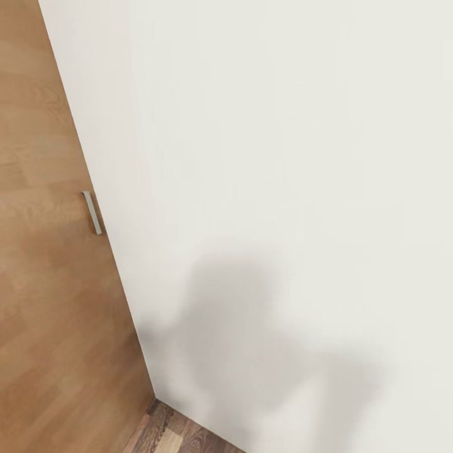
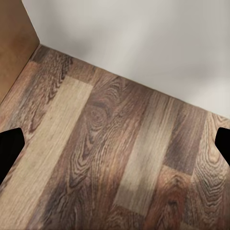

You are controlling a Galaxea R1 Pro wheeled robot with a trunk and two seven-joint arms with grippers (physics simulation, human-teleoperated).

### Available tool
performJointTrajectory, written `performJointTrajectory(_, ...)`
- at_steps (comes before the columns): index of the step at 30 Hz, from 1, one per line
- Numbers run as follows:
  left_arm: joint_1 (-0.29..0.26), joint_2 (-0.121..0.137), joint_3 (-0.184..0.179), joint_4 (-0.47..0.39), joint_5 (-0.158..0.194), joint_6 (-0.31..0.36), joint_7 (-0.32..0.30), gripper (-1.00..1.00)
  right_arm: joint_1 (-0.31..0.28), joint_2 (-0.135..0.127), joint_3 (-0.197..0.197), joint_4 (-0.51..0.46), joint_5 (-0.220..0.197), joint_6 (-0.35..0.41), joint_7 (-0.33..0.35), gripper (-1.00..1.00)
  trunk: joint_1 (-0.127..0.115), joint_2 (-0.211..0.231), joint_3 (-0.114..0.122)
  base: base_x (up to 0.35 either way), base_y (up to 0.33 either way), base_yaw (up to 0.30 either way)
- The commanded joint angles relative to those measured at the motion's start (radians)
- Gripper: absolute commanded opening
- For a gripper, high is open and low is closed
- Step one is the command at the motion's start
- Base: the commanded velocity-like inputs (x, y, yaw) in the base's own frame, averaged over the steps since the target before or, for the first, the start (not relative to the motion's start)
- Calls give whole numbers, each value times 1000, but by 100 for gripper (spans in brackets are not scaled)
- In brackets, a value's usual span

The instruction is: In the bedroom, move the book from the bed onto either nightstand, and place the two sandals side by side next to the bed.

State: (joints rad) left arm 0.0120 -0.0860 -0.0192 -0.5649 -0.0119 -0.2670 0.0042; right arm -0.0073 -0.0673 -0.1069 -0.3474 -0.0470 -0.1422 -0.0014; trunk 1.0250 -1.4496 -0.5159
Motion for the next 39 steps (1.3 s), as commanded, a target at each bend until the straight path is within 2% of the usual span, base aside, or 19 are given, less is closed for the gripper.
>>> performJointTrajectory(1,0,0,-1,-1,-1,-1,0,100,0,-1,0,1,-4,-4,0,100,0,0,-1,5,0,-13)
performJointTrajectory(6,0,0,-1,-1,-1,-1,0,100,0,-2,0,1,-1,-4,0,100,0,0,-1,2,0,-139)
performJointTrajectory(23,0,0,-1,-1,-2,-1,0,100,0,0,-1,1,-6,-4,0,100,0,0,-1,0,0,-261)
performJointTrajectory(39,0,0,-1,-1,0,-1,0,100,0,4,0,1,-7,-3,0,100,0,0,-1,0,99,-21)
